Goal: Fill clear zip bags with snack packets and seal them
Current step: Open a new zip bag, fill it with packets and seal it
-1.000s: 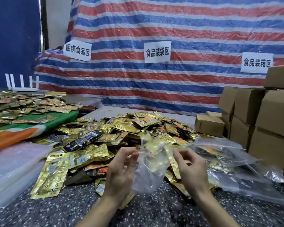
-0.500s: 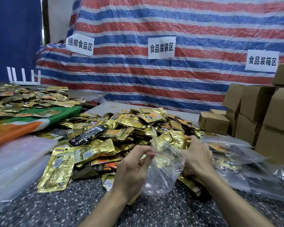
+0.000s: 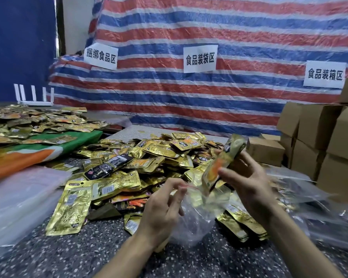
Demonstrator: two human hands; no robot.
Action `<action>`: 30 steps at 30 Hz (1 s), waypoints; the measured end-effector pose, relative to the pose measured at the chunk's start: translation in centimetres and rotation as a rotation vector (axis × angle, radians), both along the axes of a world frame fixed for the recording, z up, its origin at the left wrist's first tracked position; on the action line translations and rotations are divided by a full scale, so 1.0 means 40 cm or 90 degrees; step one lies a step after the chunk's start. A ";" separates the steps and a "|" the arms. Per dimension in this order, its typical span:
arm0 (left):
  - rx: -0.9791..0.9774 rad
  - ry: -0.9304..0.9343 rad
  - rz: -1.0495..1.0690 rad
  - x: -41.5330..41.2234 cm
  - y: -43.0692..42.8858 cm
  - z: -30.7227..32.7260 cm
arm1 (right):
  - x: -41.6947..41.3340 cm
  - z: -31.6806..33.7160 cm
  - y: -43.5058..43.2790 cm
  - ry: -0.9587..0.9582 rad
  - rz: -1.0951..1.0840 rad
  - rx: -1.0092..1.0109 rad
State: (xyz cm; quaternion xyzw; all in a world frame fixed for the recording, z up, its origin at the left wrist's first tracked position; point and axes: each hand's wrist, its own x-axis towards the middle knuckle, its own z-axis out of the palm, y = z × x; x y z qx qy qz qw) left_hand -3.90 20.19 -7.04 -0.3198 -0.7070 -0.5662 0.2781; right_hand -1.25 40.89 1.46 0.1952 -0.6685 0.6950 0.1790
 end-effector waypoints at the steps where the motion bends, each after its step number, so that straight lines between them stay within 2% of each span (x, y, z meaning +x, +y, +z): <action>1: 0.009 0.005 0.005 -0.001 0.000 0.000 | 0.005 -0.013 0.001 -0.012 -0.013 0.058; 7: 0.022 0.008 0.051 -0.001 0.008 0.006 | 0.027 -0.058 -0.013 -0.034 -0.016 0.196; 9: 0.047 0.012 0.067 0.003 0.011 0.008 | 0.032 -0.049 -0.014 -0.024 -0.045 0.332; 12: 0.068 0.016 0.093 0.006 0.010 0.015 | 0.043 -0.032 -0.008 -0.032 0.013 0.540; 15: 0.099 0.005 0.075 0.009 0.010 0.021 | 0.040 -0.029 0.003 -0.023 0.026 0.670; 17: 0.110 -0.003 0.058 0.016 0.012 0.027 | 0.039 -0.023 0.002 0.016 -0.006 0.651; 22: 0.101 0.016 0.080 0.023 0.014 0.038 | 0.040 0.013 0.007 0.127 -0.064 0.473; 26: 0.147 0.020 0.076 0.028 0.010 0.042 | 0.043 0.039 -0.013 0.282 -0.159 0.412; 30: 0.176 0.074 0.135 0.032 0.007 0.053 | 0.045 0.069 -0.010 0.263 -0.139 0.381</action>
